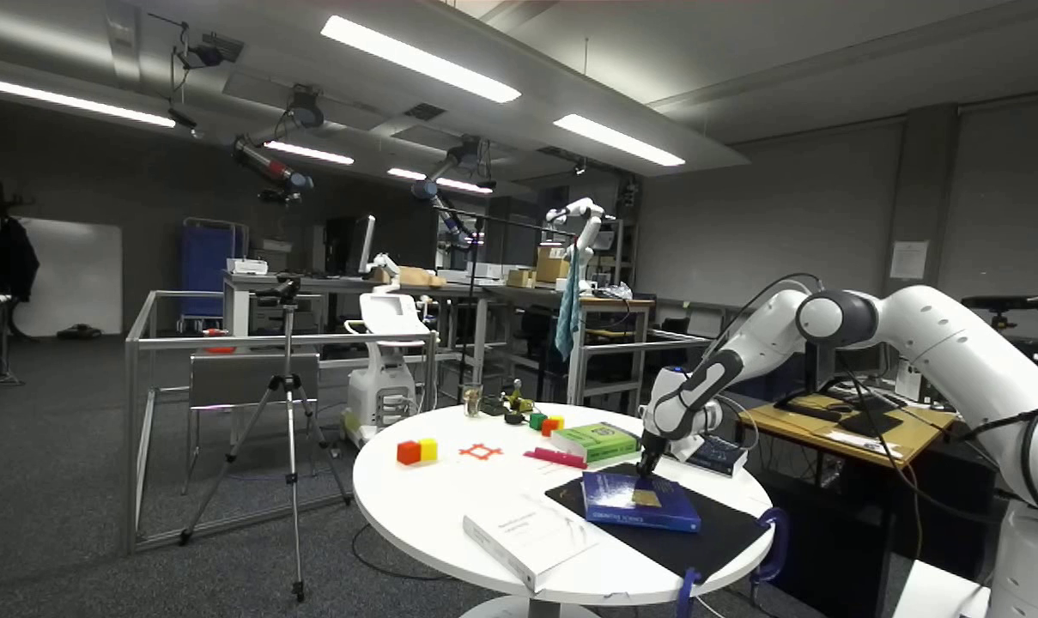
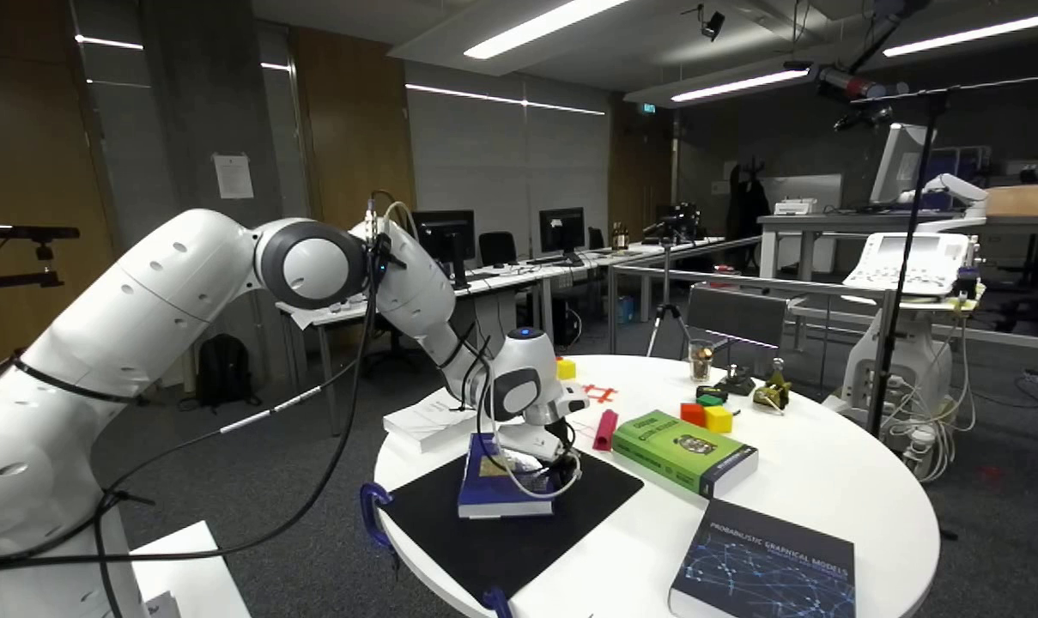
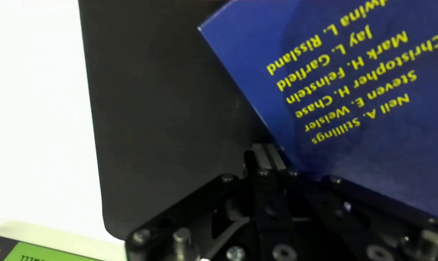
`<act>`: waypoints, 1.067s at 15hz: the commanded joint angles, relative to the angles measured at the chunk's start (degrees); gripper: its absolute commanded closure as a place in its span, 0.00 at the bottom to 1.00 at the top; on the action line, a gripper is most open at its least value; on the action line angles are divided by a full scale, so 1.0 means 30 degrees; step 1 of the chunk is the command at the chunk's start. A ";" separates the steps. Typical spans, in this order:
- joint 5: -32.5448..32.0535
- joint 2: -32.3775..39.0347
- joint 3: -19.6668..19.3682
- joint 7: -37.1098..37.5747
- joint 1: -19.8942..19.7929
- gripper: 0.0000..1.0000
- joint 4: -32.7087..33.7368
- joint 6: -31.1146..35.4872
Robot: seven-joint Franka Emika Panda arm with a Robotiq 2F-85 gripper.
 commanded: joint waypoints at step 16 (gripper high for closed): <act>-0.0205 -0.5185 -0.0299 -0.0153 0.0289 1.00 -0.6650 0.1452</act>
